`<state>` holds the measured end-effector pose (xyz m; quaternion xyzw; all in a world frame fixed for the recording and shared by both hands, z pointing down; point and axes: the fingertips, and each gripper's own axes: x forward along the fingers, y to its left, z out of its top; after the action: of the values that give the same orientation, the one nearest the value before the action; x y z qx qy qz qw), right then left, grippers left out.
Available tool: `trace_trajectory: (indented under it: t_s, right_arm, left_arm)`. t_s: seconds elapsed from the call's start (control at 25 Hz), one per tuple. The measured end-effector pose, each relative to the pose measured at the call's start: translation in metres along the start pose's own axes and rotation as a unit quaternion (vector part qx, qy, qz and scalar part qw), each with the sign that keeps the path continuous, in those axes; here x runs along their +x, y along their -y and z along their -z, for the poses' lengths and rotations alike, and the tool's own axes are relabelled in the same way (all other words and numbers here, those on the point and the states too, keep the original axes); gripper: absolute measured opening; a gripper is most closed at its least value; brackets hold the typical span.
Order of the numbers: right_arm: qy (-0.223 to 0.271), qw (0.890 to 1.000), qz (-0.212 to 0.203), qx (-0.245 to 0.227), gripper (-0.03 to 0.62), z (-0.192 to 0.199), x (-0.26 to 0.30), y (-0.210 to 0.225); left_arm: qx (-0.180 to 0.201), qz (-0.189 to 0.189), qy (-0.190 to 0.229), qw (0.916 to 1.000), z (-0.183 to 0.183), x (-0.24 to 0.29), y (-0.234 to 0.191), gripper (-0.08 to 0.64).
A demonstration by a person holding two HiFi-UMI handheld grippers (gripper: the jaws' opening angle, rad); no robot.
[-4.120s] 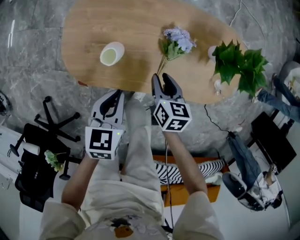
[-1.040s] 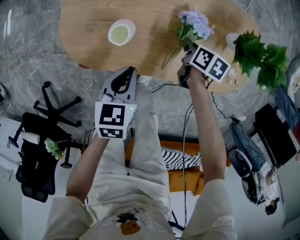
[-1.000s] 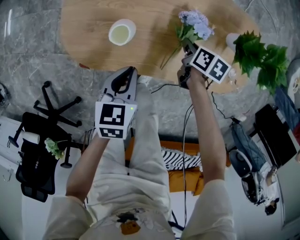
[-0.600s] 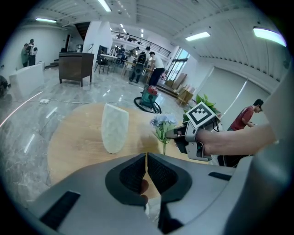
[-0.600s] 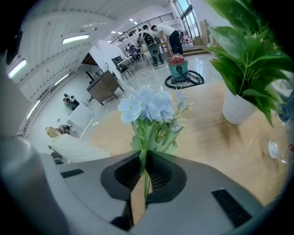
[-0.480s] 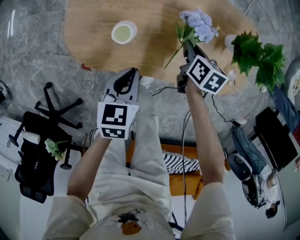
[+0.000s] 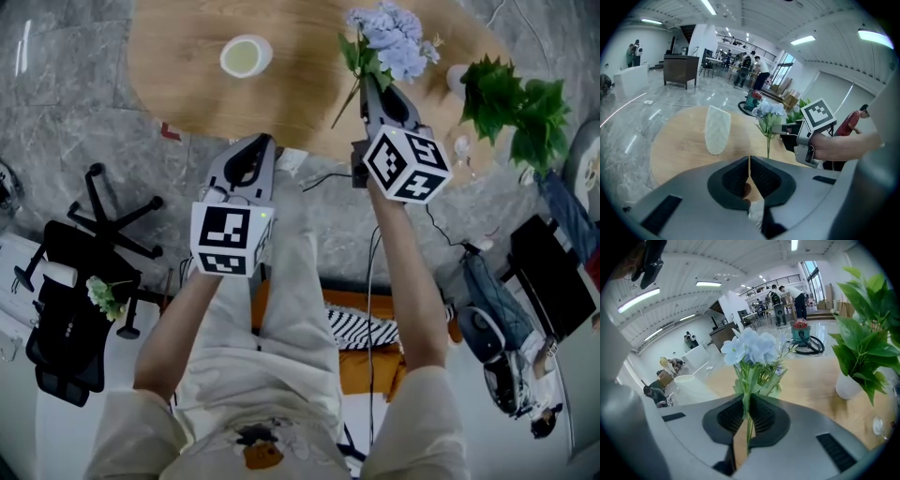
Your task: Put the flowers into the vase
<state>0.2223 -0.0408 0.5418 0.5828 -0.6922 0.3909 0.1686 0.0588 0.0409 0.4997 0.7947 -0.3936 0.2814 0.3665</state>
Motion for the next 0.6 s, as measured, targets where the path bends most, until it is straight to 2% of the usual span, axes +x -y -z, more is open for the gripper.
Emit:
trace_trajectory:
  t_s: [0.36,0.6]
  right_arm:
    - [0.070,0.995,-0.030,-0.071,0.017,-0.016,-0.025,-0.025]
    - [0.109,0.989,-0.040,-0.092,0.017,-0.026,-0.042,-0.039]
  left_arm:
    - [0.018,-0.007,0.010,0.9998,0.001,-0.008,0.008,0.020]
    - [0.019,-0.009,0.018,0.9996,0.004,-0.016,0.013,0.020]
